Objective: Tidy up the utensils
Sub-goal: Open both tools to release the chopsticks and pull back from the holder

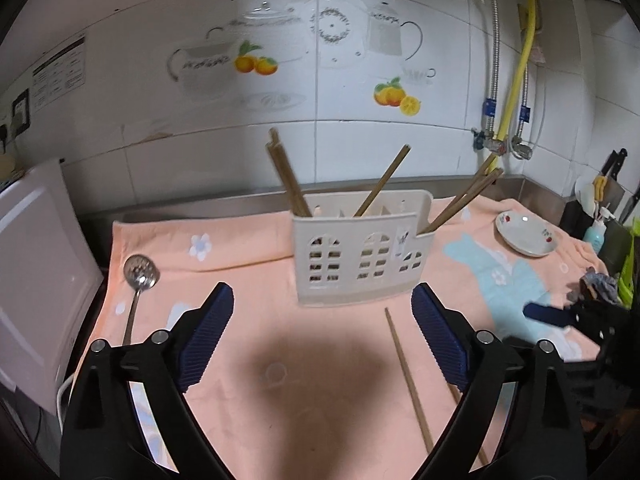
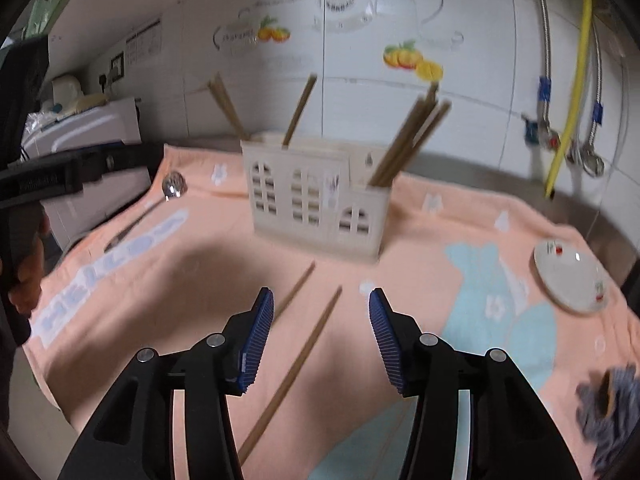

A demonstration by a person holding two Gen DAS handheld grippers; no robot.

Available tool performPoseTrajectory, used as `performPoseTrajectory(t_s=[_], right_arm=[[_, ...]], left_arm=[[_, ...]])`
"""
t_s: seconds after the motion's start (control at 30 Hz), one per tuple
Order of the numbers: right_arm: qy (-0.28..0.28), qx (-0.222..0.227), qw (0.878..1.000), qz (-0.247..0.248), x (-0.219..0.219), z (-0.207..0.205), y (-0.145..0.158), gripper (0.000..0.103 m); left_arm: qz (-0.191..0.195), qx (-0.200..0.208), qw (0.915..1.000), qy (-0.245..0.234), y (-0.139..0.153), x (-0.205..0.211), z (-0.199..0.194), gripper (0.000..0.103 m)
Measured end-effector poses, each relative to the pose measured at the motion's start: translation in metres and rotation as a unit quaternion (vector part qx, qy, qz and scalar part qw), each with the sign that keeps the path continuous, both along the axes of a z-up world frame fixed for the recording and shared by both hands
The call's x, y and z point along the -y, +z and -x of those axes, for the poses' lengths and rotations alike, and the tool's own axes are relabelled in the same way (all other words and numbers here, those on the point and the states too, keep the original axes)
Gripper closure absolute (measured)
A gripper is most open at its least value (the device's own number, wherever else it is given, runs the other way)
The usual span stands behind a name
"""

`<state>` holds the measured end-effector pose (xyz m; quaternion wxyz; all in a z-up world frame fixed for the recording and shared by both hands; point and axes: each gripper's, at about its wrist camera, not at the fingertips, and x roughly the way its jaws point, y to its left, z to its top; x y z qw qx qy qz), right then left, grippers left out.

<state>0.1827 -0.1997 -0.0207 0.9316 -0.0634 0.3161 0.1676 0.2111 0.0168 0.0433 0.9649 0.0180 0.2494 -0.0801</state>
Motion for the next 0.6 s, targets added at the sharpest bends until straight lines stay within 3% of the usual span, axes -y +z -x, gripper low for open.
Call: performPoseTrajectory(t_s=[0.43, 0.6], right_arm=[[-0.031, -0.061, 0.998, -0.010, -0.017, 0.028, -0.049, 0.055], [-0.045, -0.083, 0.995, -0.030, -0.018, 0.027, -0.058, 0.065]], left_arm=[[0.035, -0.027, 0.9987, 0.026, -0.034, -0.033, 0.016, 0.007], [0.048, -0.039, 0.9977, 0.029, -0.044, -0.044, 0.019, 0.007]])
